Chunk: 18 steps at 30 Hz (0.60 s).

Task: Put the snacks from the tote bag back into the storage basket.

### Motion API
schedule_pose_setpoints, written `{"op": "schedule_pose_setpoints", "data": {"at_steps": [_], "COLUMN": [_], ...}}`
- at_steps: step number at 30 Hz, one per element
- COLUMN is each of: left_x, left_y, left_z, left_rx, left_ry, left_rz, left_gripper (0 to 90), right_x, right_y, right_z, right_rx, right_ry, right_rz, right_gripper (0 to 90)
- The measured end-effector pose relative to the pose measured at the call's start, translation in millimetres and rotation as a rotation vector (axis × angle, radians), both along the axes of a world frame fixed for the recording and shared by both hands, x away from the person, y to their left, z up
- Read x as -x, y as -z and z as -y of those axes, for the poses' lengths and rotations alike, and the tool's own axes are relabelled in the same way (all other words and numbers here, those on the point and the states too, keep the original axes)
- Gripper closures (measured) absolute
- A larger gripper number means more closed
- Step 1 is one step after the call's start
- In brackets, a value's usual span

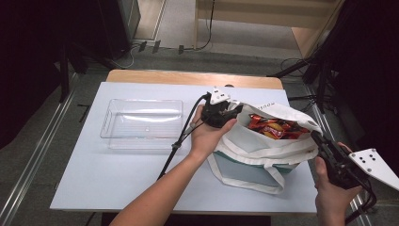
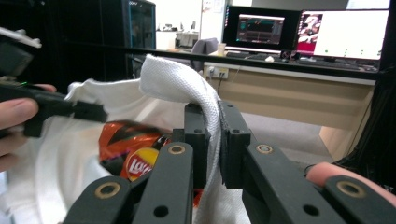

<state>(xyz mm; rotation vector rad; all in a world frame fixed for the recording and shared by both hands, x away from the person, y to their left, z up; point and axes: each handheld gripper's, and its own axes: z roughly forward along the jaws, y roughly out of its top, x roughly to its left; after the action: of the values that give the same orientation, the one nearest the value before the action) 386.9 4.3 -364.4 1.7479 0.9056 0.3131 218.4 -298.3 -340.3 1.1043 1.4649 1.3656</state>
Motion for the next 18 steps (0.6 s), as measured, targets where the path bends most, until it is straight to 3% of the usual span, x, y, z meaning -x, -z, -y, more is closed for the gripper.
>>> {"op": "schedule_pose_setpoints", "data": {"at_steps": [4,9,11,13,18], "left_x": [-6.4,-7.0,-7.4,-8.1,-9.7], "left_y": [14.8,34.6,43.6,52.1,66.9], "left_z": [13.4,21.6,21.9,19.9,18.1], "left_rx": [-0.072,-0.099,-0.120,-0.139,-0.153], "left_ry": [0.018,0.069,0.082,0.069,0.082], "left_rz": [-0.074,-0.170,-0.190,-0.201,-0.246], "left_gripper": [73.2,78.8,78.7,78.2,76.1], "right_x": [-1.4,-6.1,-11.5,-19.8,-39.4], "right_y": [0.4,-1.3,-1.5,1.3,15.7], "right_z": [-0.4,-3.5,-3.8,-2.0,17.1], "right_rx": [0.017,0.036,0.061,0.090,0.043], "right_ry": [0.000,0.008,0.017,0.047,0.099], "right_rz": [-0.011,-0.019,-0.029,-0.064,-0.187], "right_gripper": [85.1,85.0,84.9,84.7,84.1]}}
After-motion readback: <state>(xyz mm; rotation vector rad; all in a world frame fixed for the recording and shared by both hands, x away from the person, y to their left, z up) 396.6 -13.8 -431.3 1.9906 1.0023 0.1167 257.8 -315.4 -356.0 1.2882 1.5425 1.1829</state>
